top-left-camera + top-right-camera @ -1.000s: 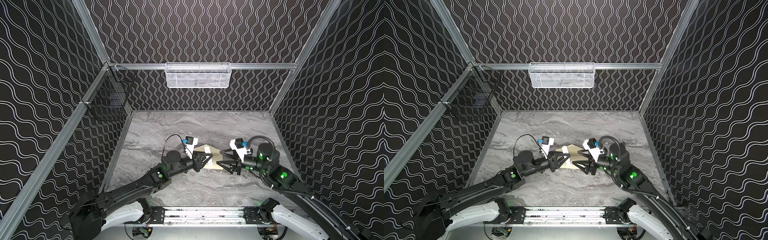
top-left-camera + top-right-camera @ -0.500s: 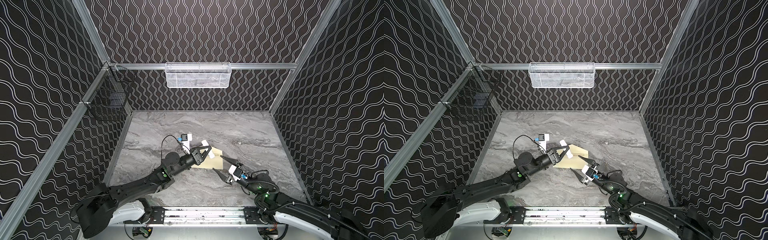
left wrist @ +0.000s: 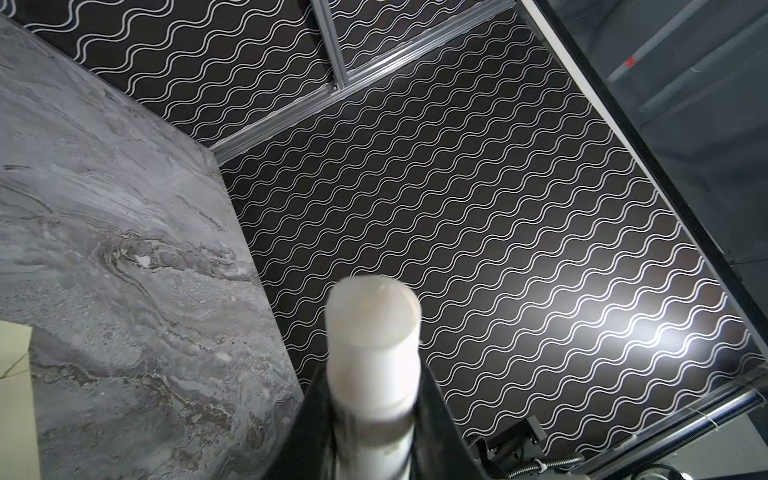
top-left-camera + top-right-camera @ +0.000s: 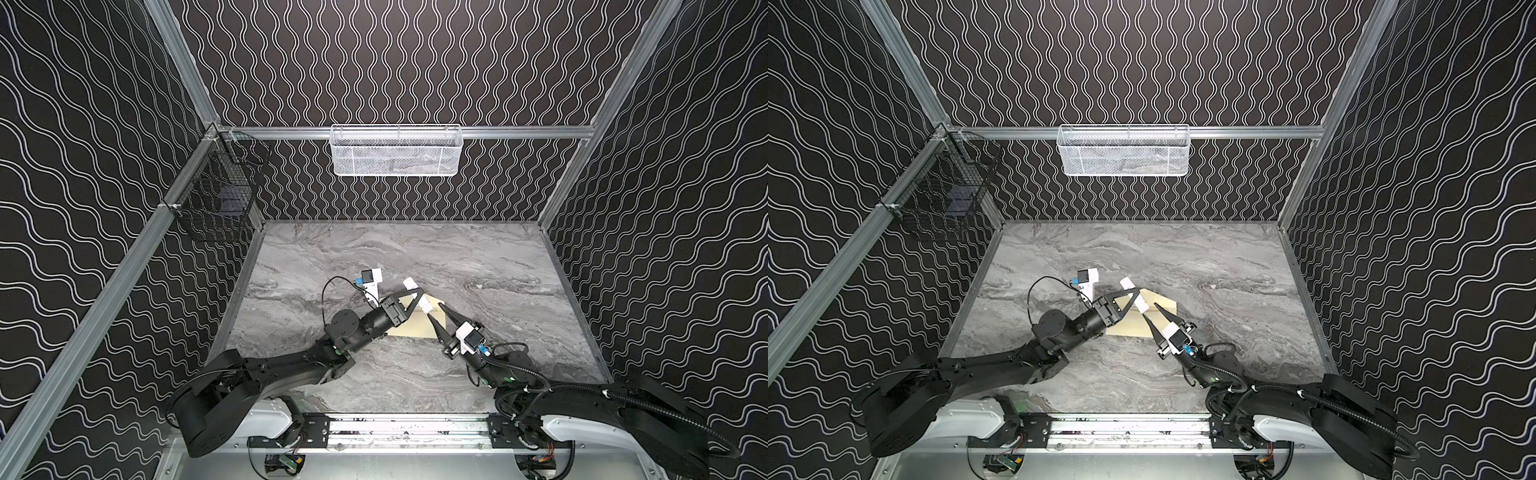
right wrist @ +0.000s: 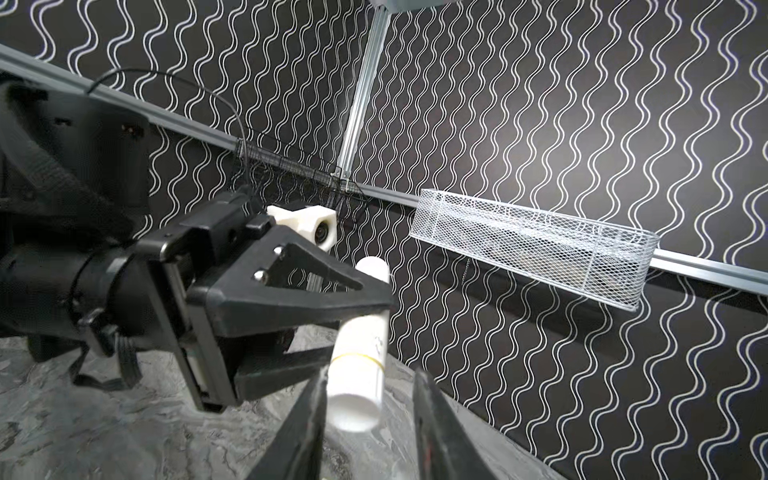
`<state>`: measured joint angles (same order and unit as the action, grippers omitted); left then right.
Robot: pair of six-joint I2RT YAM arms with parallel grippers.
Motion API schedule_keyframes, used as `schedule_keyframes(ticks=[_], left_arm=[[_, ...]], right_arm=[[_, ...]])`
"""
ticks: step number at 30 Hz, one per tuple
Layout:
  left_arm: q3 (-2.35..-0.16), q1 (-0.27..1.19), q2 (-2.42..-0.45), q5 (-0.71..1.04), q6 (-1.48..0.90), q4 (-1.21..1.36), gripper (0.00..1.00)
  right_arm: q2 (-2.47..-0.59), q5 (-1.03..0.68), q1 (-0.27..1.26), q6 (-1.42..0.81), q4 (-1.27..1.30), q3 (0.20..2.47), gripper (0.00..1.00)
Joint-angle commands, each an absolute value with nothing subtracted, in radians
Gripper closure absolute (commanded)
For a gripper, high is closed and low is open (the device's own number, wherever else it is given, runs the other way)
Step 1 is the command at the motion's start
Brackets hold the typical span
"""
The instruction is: Place the letter into the envelope and seal it
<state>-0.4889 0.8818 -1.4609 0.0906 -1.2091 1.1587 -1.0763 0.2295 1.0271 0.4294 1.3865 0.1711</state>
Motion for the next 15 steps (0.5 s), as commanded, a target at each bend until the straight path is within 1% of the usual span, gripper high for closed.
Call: schedule_keyframes(ticks=[1, 3, 4, 7, 8, 13, 15], left_arm=[[-0.479, 0.879, -1.465, 0.097, -1.233, 1.254, 1.00], [-0.476, 0.879, -1.462, 0.095, -1.232, 1.258, 1.00], [-0.474, 0.879, -1.460, 0.095, -1.229, 1.255, 1.00], [-0.480, 0.879, -1.452, 0.100, -1.221, 1.246, 1.00], [-0.482, 0.879, -1.449, 0.104, -1.218, 1.239, 1.00], [-0.479, 0.879, -1.447, 0.107, -1.216, 1.252, 1.00], [-0.476, 0.879, -1.453, 0.109, -1.224, 1.263, 1.00]], right_arm=[[-1.089, 0.230, 1.029, 0.404, 1.460, 0.186, 0.65], [-1.102, 0.225, 1.028, 0.405, 1.470, 0.191, 0.57], [-1.111, 0.223, 1.030, 0.399, 1.473, 0.195, 0.55], [-1.131, 0.212, 1.031, 0.394, 1.456, 0.210, 0.54], [-1.138, 0.214, 1.031, 0.397, 1.458, 0.212, 0.54], [-1.173, 0.223, 1.031, 0.388, 1.497, 0.225, 0.66], [-1.182, 0.224, 1.030, 0.378, 1.514, 0.227, 0.68]])
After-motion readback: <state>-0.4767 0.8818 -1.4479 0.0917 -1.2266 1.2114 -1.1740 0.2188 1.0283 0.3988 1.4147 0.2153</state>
